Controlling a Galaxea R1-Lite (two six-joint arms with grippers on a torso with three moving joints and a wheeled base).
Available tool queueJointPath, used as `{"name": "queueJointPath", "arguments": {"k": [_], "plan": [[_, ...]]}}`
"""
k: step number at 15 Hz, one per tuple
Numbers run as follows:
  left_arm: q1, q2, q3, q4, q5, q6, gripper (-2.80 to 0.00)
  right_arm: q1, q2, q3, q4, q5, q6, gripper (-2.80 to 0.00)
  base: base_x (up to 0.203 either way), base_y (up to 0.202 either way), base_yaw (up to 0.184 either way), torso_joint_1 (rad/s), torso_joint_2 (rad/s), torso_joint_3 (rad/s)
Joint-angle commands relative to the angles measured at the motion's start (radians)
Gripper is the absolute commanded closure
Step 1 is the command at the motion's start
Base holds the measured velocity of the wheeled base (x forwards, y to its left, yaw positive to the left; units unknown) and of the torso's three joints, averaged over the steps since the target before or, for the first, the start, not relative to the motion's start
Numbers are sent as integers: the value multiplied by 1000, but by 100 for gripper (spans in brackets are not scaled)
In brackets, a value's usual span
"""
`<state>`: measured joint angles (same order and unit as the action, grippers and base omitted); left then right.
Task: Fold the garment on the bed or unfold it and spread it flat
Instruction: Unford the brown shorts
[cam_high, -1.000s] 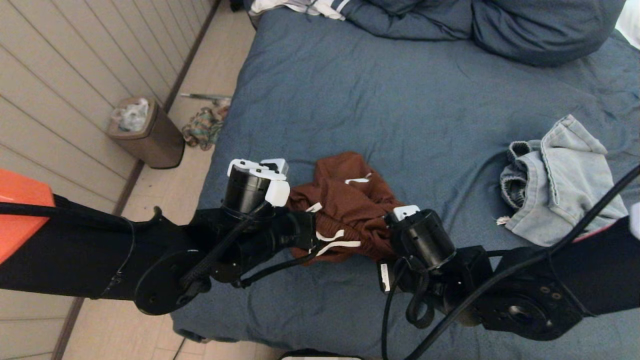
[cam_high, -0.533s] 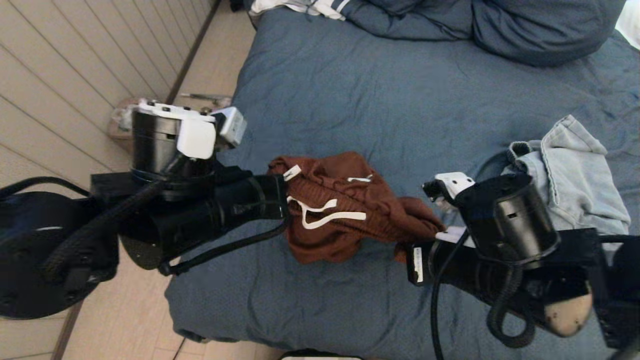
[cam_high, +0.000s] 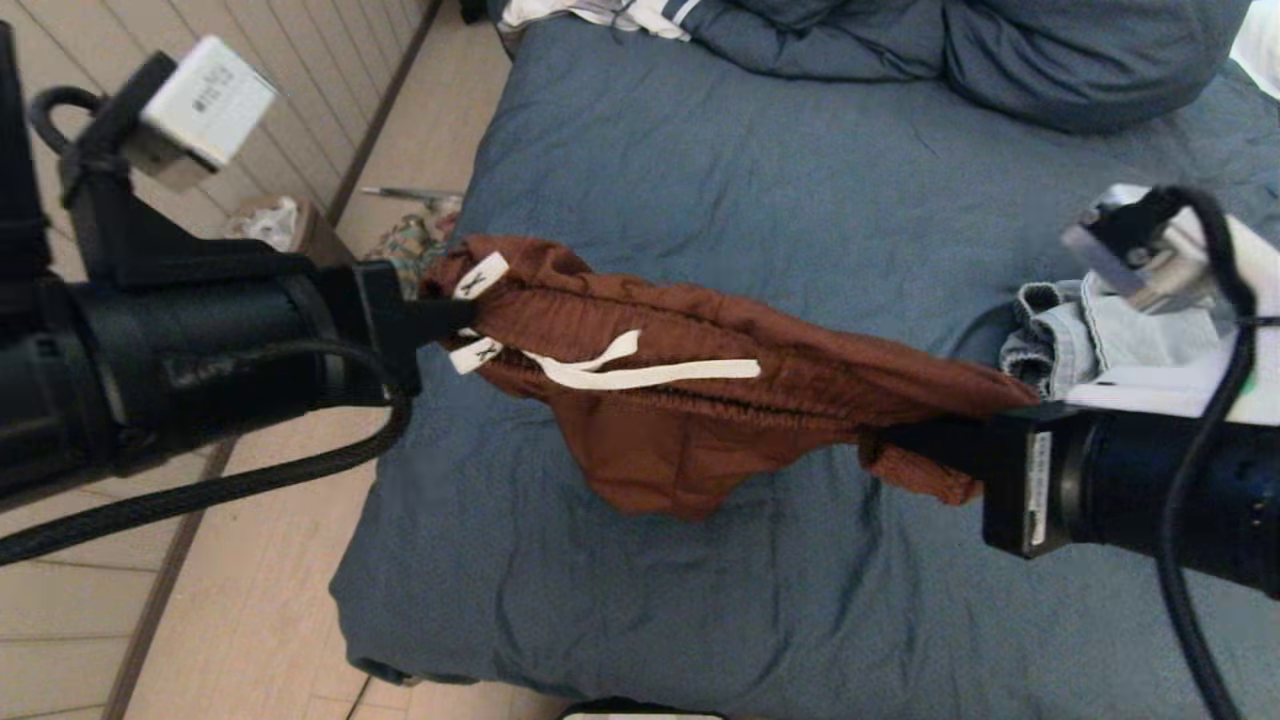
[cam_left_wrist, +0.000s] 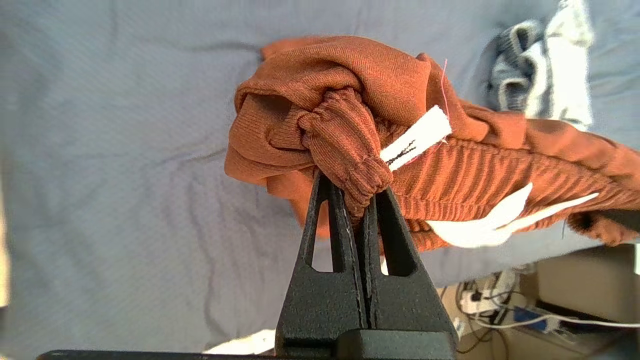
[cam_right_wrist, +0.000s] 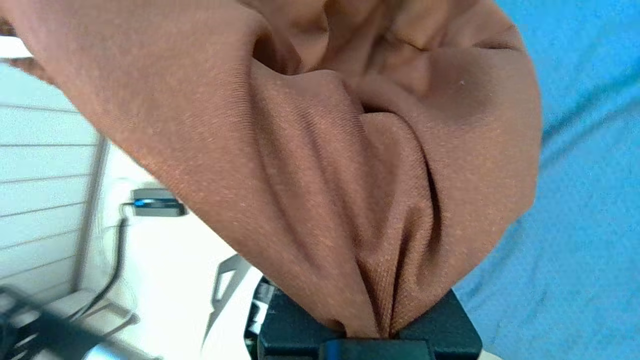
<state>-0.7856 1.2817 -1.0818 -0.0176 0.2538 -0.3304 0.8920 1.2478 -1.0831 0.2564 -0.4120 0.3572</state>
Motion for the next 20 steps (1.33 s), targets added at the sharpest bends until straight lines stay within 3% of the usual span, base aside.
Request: {"name": "queueJointPath", "arguments": {"k": [1, 4, 9, 12, 16, 20], "plan": [[0, -79, -49, 68, 4, -2, 0, 37, -60, -65, 74, -1, 2, 0, 0, 0, 0, 0, 0, 0], [-4, -92, -73, 90, 50, 10, 0, 48, -76, -95, 97, 28, 2, 0, 0, 0, 0, 0, 0, 0], [-33, -105, -114, 135, 53, 13, 0, 97, -64, -133, 118, 45, -1, 0, 0, 0, 0, 0, 0, 0], [-49, -129, -134, 164, 54, 14, 0, 144, -34, -189, 118, 99, -1, 0, 0, 0, 0, 0, 0, 0], [-65, -221, -142, 277, 50, 15, 0, 230, 73, -339, 183, 140, 6, 0, 0, 0, 0, 0, 0, 0], [-68, -240, -255, 389, 67, 15, 0, 278, 163, -530, 270, 261, 56, 0, 0, 0, 0, 0, 0, 0]]}}
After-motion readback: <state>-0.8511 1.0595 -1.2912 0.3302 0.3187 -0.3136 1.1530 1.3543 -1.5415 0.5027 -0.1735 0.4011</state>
